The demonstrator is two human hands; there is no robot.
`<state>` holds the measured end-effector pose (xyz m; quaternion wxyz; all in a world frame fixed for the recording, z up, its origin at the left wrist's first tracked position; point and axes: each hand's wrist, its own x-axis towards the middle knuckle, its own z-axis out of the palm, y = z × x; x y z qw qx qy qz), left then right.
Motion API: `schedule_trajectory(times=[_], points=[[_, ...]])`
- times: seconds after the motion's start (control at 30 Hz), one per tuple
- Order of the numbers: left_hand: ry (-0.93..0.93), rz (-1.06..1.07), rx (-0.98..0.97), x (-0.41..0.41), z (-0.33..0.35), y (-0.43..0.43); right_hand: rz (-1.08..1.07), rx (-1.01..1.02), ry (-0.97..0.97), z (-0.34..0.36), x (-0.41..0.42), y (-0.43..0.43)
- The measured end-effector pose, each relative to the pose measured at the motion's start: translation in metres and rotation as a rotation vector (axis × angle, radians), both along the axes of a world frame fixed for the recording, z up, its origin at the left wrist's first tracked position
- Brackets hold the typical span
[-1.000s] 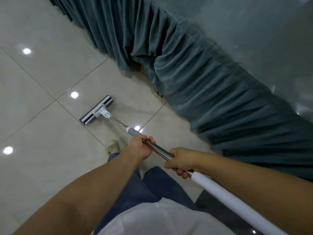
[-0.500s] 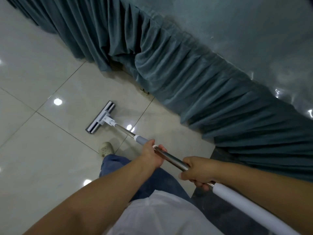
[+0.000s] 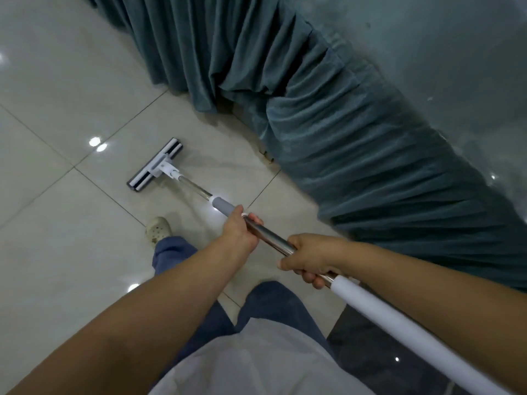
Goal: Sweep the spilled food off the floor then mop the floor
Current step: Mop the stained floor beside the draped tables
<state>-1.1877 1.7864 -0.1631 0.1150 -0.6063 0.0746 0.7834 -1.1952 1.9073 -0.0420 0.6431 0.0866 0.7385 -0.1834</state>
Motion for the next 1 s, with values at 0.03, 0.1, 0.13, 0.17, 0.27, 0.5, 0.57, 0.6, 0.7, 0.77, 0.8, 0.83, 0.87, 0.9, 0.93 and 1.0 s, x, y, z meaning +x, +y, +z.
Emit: schedule_trajectory(times=[0.03,0.1,0.13,0.17,0.27,0.5,0.57,0.6,0.7,0.77,0.8,0.83,0.87,0.9,0.93,1.0], points=[[0.001,0.014,-0.02,-0.012,-0.003,-0.028,-0.002,-0.011,-0.001,-0.005,-0.013,-0.028],[-0.01,0.038,-0.043,-0.037,-0.009,-0.086,0.001,-0.034,-0.005,-0.013,-0.039,-0.087],[-0.013,0.059,-0.053,-0.05,-0.012,-0.117,0.008,-0.042,-0.006,-0.018,-0.053,-0.119],[-0.015,0.088,-0.063,-0.063,-0.017,-0.149,0.018,-0.046,-0.003,-0.022,-0.067,-0.151],[-0.022,0.156,-0.106,-0.1,-0.032,-0.243,0.037,-0.07,0.017,-0.038,-0.105,-0.245],[-0.033,0.176,-0.237,-0.166,-0.078,-0.458,0.007,-0.175,0.004,-0.087,-0.17,-0.455],[-0.032,0.204,-0.271,-0.177,-0.09,-0.509,-0.01,-0.197,-0.015,-0.099,-0.183,-0.508],[-0.032,0.218,-0.285,-0.182,-0.094,-0.533,-0.015,-0.209,-0.019,-0.103,-0.188,-0.532],[-0.037,0.192,-0.328,-0.189,-0.1,-0.589,-0.015,-0.264,0.005,-0.113,-0.193,-0.59],[-0.051,0.144,-0.344,-0.185,-0.102,-0.609,-0.004,-0.282,0.014,-0.118,-0.188,-0.607],[-0.05,0.112,-0.344,-0.182,-0.103,-0.611,0.0,-0.278,0.005,-0.12,-0.184,-0.608],[-0.046,0.089,-0.342,-0.177,-0.105,-0.609,0.003,-0.261,-0.007,-0.121,-0.179,-0.605],[-0.043,0.076,-0.34,-0.17,-0.106,-0.603,0.005,-0.236,-0.017,-0.121,-0.173,-0.598],[-0.035,0.066,-0.337,-0.163,-0.107,-0.594,-0.001,-0.212,-0.026,-0.122,-0.166,-0.589],[-0.022,0.056,-0.328,-0.156,-0.108,-0.584,-0.011,-0.199,-0.037,-0.123,-0.16,-0.579],[-0.013,0.055,-0.305,-0.141,-0.107,-0.562,-0.024,-0.189,-0.046,-0.121,-0.145,-0.558]])
